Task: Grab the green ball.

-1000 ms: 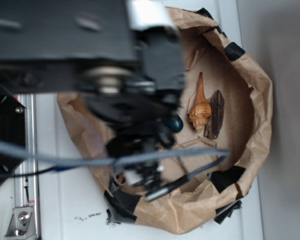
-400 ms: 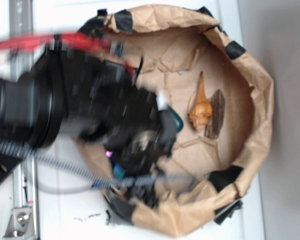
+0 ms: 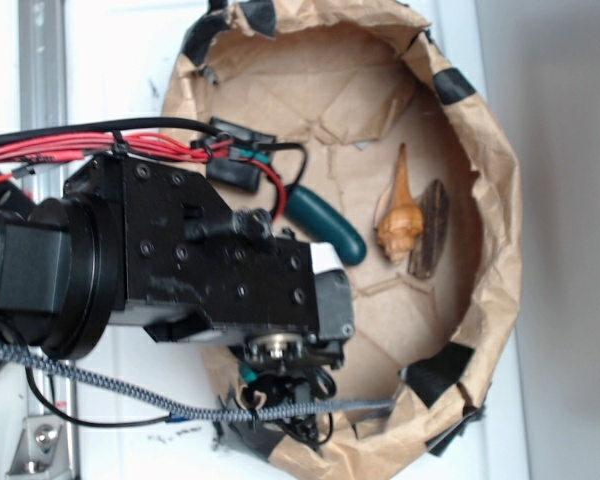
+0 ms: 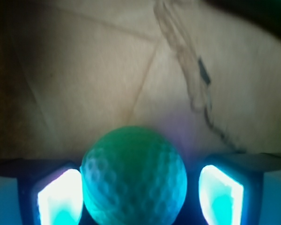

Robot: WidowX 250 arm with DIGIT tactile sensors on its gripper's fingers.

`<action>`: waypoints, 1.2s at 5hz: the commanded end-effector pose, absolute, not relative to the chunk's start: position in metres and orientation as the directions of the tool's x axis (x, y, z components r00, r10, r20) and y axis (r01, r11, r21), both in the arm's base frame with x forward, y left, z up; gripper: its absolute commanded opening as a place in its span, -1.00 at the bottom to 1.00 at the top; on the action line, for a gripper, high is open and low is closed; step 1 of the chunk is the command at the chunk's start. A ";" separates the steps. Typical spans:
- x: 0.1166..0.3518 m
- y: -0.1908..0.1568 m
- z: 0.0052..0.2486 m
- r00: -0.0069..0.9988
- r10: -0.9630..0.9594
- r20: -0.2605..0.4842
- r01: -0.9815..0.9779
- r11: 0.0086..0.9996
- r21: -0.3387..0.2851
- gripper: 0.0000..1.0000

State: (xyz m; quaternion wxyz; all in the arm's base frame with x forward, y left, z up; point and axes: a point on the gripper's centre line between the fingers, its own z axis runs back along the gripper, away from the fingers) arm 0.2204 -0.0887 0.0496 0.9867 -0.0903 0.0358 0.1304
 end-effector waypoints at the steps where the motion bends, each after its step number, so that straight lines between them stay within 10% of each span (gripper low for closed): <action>1: 0.244 -0.075 0.052 0.979 0.204 0.007 -0.200 0.966 -0.166 -1.00; 4: 0.249 0.011 0.160 0.961 0.161 0.224 -0.167 0.986 0.007 -1.00; 6: 0.238 0.035 0.225 0.975 0.112 0.190 -0.139 0.981 0.134 -1.00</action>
